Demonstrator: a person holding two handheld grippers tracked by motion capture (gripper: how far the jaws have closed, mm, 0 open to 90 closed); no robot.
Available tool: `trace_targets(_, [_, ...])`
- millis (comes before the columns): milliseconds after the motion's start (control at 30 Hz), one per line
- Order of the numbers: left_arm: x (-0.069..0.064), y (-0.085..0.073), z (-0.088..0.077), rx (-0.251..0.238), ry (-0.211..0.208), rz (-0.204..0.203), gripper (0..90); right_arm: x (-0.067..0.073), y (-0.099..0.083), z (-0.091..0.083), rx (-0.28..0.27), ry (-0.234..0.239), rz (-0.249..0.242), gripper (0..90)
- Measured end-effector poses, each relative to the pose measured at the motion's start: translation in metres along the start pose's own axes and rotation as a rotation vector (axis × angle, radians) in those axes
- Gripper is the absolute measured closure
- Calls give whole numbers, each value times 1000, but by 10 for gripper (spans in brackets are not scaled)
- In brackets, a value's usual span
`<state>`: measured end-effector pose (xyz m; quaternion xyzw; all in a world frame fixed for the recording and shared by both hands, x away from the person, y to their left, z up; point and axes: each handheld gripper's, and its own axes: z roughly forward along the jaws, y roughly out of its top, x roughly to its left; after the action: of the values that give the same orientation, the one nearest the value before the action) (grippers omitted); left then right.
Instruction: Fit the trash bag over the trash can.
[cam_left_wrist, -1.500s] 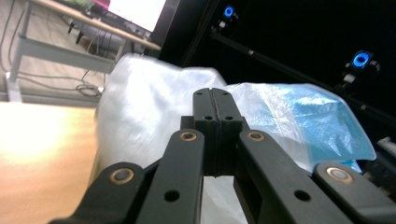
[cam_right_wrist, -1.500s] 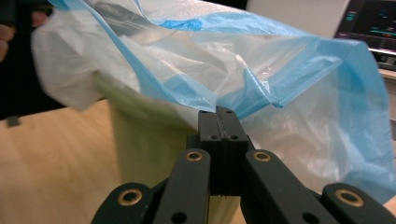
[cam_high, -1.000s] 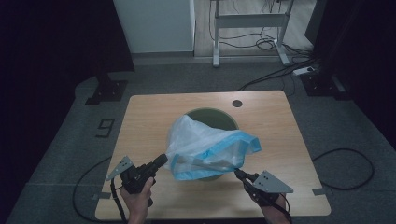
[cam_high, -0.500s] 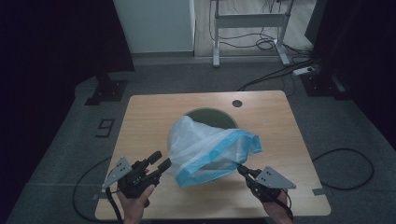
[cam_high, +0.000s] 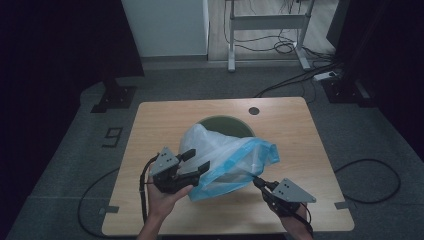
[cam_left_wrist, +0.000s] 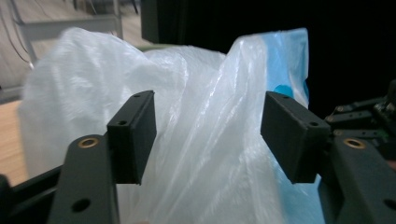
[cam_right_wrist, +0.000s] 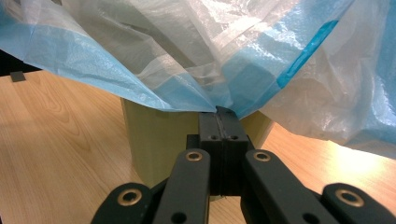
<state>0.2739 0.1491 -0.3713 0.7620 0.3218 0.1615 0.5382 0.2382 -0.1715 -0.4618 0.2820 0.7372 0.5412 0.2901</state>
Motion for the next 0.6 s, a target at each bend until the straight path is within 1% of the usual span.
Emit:
trace_targets(33, [0, 1, 4, 19, 8, 11, 368, 0, -1, 0, 2, 0, 1, 891])
trace_targets(67, [0, 1, 4, 19, 8, 11, 385, 0, -1, 0, 2, 0, 1, 891])
trace_targets(100, [-1, 3, 10, 57, 16, 36, 415, -1, -2, -1, 3, 0, 4, 891])
trace_targets(133, [-1, 3, 10, 57, 16, 36, 447, -1, -2, -1, 3, 0, 4, 891])
trace_targets(167, [-1, 2, 13, 71, 20, 43, 447, -1, -2, -1, 4, -1, 6, 891])
trace_targets(200, [0, 2, 17, 83, 26, 47, 558, -2, -3, -1, 4, -3, 8, 891])
trace_targets(233, [0, 2, 18, 87, 17, 41, 614, -2, -3, -2, 4, -4, 7, 891])
trace_targets(333, [3, 1, 19, 93, 6, 35, 790, -3, -3, -3, 4, -5, 7, 891])
trace_targets(400, [5, 0, 19, 80, 1, 38, 885, -3, -3, -4, 2, -8, 6, 891])
trace_targets(433, [6, 0, 18, 72, 7, 43, 900, -4, -3, -4, 2, -10, 6, 891])
trace_targets(500, [9, 0, 17, 41, 21, 41, 900, -5, -4, -4, 4, -12, 8, 891])
trace_targets(533, [9, 0, 17, 41, 21, 41, 900, -5, -4, -4, 7, -13, 9, 891])
trace_targets(567, [13, 1, 13, -5, 39, 29, 900, -6, -5, -4, 9, -14, 11, 891])
trace_targets(600, [13, 1, 13, -5, 39, 29, 900, -6, -6, -4, 11, -15, 12, 891])
